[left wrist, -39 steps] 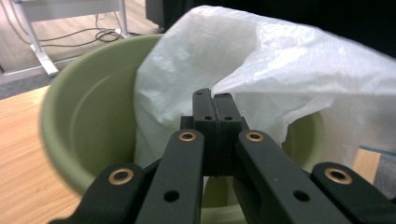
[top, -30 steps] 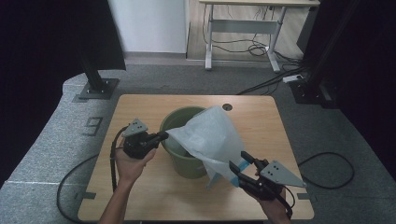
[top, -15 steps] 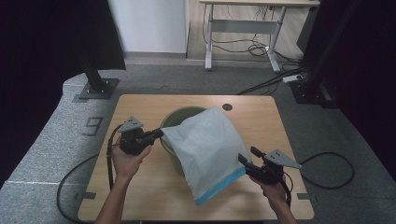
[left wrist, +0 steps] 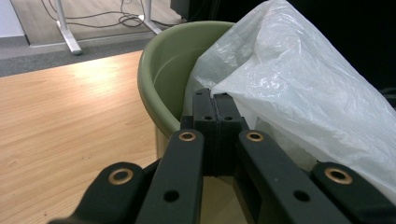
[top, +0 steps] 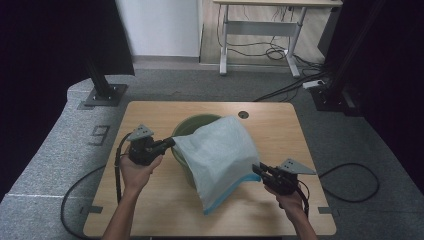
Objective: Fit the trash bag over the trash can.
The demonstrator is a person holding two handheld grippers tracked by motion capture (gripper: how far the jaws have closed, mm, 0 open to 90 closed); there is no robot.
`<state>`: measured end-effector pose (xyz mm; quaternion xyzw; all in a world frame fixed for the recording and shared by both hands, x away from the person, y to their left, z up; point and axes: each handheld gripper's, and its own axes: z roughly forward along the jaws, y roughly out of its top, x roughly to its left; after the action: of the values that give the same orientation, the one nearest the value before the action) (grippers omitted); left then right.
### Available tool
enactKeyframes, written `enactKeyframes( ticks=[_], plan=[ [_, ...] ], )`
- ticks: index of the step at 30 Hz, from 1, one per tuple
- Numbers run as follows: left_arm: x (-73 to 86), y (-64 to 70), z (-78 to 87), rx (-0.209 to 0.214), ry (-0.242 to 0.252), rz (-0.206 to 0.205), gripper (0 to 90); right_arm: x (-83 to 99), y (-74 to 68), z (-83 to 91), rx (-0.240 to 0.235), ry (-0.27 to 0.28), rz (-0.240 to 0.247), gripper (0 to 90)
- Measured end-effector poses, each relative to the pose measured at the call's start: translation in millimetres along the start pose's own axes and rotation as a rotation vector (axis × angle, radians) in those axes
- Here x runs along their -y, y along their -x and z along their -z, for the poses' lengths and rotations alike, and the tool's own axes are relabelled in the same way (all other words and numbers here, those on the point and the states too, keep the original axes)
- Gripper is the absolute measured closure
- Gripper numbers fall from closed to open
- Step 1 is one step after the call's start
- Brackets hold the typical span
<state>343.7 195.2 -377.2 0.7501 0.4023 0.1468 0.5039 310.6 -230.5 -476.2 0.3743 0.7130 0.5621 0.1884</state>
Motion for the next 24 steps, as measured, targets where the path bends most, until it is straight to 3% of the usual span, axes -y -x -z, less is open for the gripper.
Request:
enactKeyframes(
  ticks=[1, 6, 9, 14, 17, 21, 24],
  plan=[
    [0.1, 0.1, -0.5, 0.001, -0.001, -0.001, 89.8, -1.9, -1.4, 1.2, 0.005, 0.001, 0.010, 88.5],
    [-0.2, 4.6, -4.2, 0.013, -0.005, -0.010, 89.7, -19.0, -7.2, 19.2, 0.037, 0.074, 0.022, 88.7],
    [-1.8, 8.6, -8.2, 0.024, -0.003, -0.015, 88.8, -39.3, -12.2, 36.0, 0.042, 0.151, 0.025, 88.7],
    [-6.1, 19.0, -20.3, 0.057, -0.019, -0.039, 85.4, -74.5, -20.9, 51.7, 0.057, 0.231, 0.054, 88.7],
    [-6.6, 24.1, -23.1, 0.067, -0.024, -0.075, 76.7, -94.7, -22.2, 57.6, 0.066, 0.269, 0.053, 88.7],
    [-6.2, 21.0, -14.1, 0.089, -0.020, -0.078, 62.3, -107.0, -21.9, 59.4, 0.072, 0.279, 0.061, 88.7],
    [-6.1, 14.4, 3.0, 0.114, 0.009, -0.070, 58.5, -106.8, -20.7, 57.7, 0.084, 0.258, 0.063, 88.7]
  ],
)
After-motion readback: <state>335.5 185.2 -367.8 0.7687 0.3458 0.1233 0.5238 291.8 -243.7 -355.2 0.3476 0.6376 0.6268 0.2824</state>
